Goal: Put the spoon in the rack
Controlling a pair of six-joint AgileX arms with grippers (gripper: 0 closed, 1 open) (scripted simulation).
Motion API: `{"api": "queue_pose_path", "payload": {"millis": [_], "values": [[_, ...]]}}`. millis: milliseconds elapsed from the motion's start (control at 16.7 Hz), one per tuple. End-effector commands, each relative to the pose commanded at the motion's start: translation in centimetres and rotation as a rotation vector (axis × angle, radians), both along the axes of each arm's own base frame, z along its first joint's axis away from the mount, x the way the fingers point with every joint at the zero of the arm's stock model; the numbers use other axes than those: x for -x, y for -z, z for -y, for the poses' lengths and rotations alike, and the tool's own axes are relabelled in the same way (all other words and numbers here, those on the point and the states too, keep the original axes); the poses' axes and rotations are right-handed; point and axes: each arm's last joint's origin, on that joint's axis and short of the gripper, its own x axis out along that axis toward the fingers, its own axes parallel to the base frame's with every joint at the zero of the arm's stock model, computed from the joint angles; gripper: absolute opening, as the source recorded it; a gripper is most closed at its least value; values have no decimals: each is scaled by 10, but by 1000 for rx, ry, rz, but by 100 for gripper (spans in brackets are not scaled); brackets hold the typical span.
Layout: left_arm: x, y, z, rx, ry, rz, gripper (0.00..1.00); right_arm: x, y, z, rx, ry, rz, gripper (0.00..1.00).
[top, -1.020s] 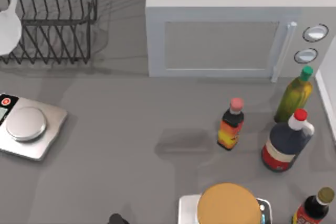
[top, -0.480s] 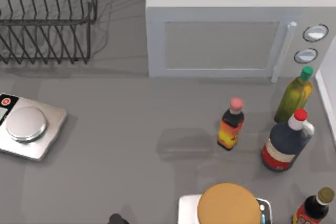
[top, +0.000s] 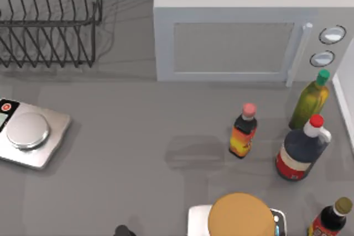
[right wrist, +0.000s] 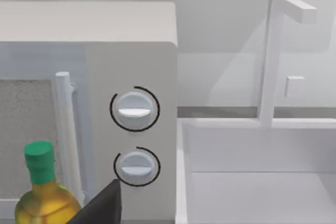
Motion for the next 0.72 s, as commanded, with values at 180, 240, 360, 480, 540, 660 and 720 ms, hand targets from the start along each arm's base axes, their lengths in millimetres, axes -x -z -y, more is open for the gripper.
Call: {"api": "queue_pose_path", "payload": {"millis": [180, 240, 360, 480, 540, 660, 720], "values": [[-30, 9, -2, 1, 9, -2, 0, 0, 0, 0, 0, 0, 0, 100], [-46, 15, -4, 2, 10, -5, 0, 0, 0, 0, 0, 0, 0, 100], [-82, 35, -7, 3, 9, -9, 0, 0, 0, 0, 0, 0, 0, 100], [-118, 63, -8, 1, 5, -8, 0, 0, 0, 0, 0, 0, 0, 100], [-135, 80, -9, 0, 3, -5, 0, 0, 0, 0, 0, 0, 0, 100], [-161, 113, -7, -2, -2, 8, 0, 0, 0, 0, 0, 0, 0, 100], [-171, 129, -6, -3, -3, 15, 0, 0, 0, 0, 0, 0, 0, 100]]}}
